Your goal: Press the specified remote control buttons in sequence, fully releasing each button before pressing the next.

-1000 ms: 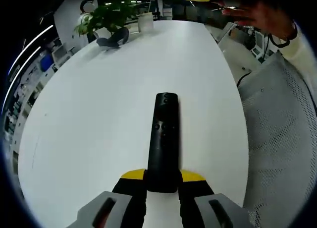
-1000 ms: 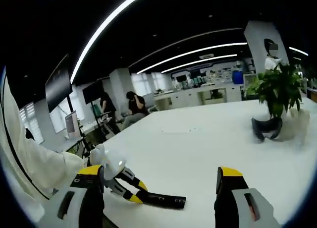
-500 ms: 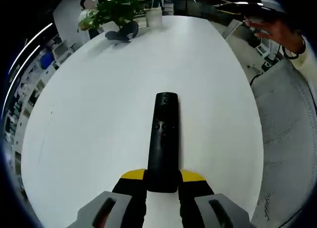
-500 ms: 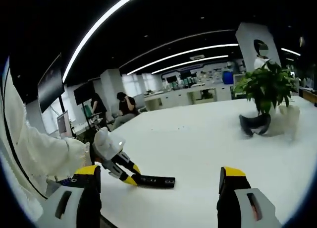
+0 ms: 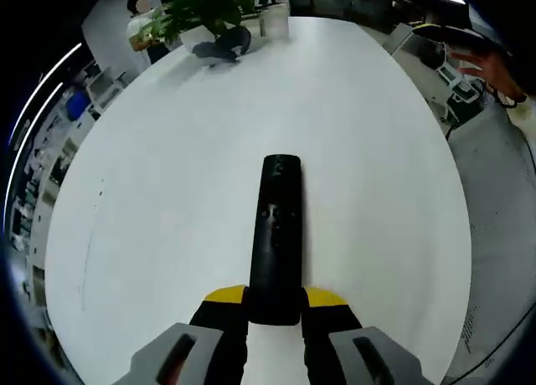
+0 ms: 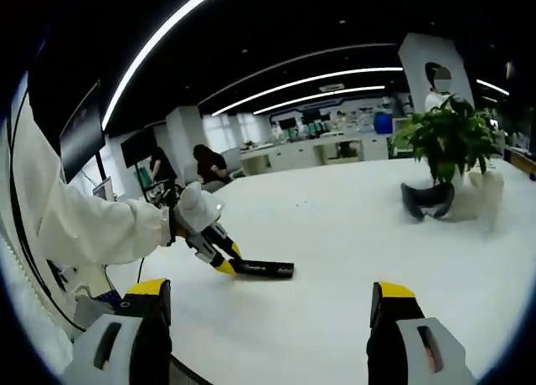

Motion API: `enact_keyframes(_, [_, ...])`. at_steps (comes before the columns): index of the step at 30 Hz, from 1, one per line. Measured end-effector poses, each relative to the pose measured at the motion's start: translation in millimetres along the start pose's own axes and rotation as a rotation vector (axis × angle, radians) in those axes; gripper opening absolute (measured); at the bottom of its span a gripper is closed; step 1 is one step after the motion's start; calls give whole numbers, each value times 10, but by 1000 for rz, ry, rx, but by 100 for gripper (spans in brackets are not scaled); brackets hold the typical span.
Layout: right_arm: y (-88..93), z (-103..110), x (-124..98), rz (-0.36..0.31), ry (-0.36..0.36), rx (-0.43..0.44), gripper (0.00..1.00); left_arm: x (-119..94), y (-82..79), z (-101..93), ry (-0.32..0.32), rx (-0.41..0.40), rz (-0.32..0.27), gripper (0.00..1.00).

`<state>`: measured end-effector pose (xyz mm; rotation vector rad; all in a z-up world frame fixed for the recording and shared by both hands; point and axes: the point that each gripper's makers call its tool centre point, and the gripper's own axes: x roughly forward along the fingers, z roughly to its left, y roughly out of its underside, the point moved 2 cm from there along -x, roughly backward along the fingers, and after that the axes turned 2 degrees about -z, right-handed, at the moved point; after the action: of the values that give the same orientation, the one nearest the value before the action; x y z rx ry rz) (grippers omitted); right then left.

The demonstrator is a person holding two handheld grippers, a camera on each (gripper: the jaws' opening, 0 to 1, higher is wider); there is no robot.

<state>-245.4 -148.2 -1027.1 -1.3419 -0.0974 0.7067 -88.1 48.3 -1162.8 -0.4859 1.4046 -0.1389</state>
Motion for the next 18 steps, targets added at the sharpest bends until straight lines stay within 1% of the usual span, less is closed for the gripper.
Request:
enact_keyframes(5, [23, -27, 5, 9, 6, 10, 99, 21, -48, 152, -4, 20, 1, 21])
enact_keyframes(9, [46, -49, 18, 30, 14, 4, 99, 72, -131, 320, -16, 45, -2, 21])
enact_keyframes(12, [50, -60, 24, 33, 18, 17, 99, 118, -175, 419, -17, 63, -3, 21])
enact_keyframes(18, [56, -86, 78, 36, 26, 29, 99, 178, -250, 680, -28, 103, 12, 21])
